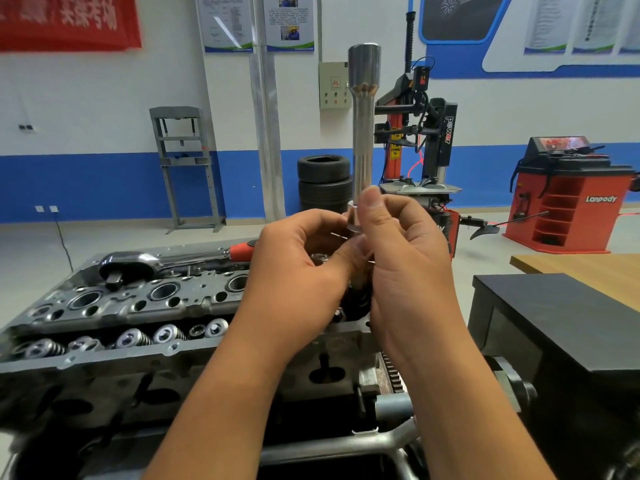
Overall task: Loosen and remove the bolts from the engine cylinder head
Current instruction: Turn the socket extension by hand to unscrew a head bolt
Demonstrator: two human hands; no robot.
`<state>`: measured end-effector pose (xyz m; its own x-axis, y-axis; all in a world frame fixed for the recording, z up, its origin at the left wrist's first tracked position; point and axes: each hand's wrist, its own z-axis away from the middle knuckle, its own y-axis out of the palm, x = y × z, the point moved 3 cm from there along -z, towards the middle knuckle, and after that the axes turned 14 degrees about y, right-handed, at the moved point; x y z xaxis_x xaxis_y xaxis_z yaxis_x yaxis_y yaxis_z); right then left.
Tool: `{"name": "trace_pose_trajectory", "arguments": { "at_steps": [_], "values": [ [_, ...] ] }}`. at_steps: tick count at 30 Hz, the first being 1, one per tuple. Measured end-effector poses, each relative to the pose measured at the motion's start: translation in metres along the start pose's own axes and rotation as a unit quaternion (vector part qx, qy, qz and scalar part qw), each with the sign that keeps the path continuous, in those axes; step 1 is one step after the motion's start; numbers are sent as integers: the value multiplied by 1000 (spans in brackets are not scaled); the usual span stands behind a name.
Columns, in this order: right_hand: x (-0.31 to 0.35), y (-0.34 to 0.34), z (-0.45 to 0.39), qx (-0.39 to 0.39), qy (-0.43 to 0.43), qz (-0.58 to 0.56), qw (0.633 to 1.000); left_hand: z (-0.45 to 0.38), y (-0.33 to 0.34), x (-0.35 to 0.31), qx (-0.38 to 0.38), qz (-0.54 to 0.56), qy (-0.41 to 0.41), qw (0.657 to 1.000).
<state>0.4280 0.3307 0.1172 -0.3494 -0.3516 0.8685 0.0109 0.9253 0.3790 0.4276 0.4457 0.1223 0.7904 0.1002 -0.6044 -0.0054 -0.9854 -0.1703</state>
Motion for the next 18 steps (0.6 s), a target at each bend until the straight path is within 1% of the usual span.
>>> {"name": "trace_pose_trajectory", "arguments": {
  "at_steps": [3, 7, 12, 15, 18],
  "values": [
    [1, 0, 2, 11, -13, 8, 1000, 0, -2, 2, -14, -12, 4, 1000],
    [1, 0, 5, 40, 6, -4, 999, 1, 1, 0, 25, 27, 1, 999],
    [-1, 0, 1, 17, -4, 0, 1000, 0, 0, 1, 0, -1, 12, 1000],
    [-2, -1, 1, 21, -15, -1, 1000, 0, -2, 3, -12, 0, 8, 1000],
    [-3, -1, 1, 30, -14, 3, 999, 1, -1, 1, 9, 28, 3, 1000]
  ]
}}
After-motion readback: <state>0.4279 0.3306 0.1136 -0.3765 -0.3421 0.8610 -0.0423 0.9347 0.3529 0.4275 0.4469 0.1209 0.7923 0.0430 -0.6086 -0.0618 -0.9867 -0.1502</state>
